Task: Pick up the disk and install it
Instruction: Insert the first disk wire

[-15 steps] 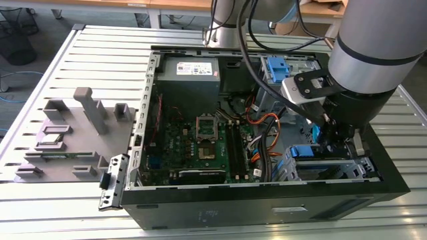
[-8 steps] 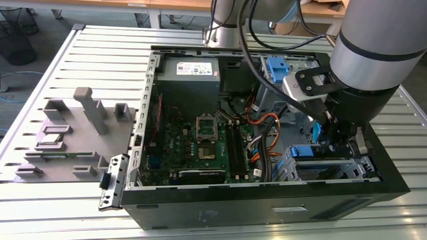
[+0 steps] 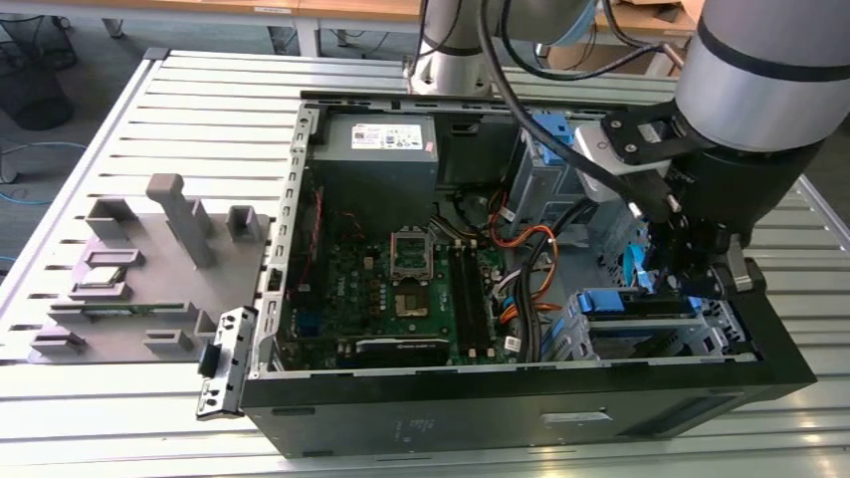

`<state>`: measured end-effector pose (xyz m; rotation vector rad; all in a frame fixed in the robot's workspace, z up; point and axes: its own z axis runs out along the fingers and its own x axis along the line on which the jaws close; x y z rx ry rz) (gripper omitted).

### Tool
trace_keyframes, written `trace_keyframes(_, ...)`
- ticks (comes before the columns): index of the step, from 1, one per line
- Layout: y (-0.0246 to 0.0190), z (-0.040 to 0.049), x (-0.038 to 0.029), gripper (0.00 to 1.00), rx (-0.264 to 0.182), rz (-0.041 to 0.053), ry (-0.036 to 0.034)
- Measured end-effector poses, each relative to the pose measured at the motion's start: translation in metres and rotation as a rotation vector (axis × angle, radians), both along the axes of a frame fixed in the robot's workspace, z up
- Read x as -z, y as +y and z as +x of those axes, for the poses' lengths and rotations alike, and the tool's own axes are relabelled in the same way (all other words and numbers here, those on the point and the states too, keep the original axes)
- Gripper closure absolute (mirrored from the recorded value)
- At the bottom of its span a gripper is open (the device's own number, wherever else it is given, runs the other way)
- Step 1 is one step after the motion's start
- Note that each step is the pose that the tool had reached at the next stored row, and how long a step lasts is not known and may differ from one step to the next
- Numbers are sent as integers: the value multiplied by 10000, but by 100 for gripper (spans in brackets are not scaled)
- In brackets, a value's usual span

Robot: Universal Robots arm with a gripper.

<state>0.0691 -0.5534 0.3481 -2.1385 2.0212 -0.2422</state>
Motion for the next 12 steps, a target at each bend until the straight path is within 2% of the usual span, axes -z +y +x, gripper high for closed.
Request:
trace_keyframes(8, 0, 0, -192, 70, 0, 0, 0)
trace_keyframes(12, 0, 0, -216, 70, 1, 3, -1)
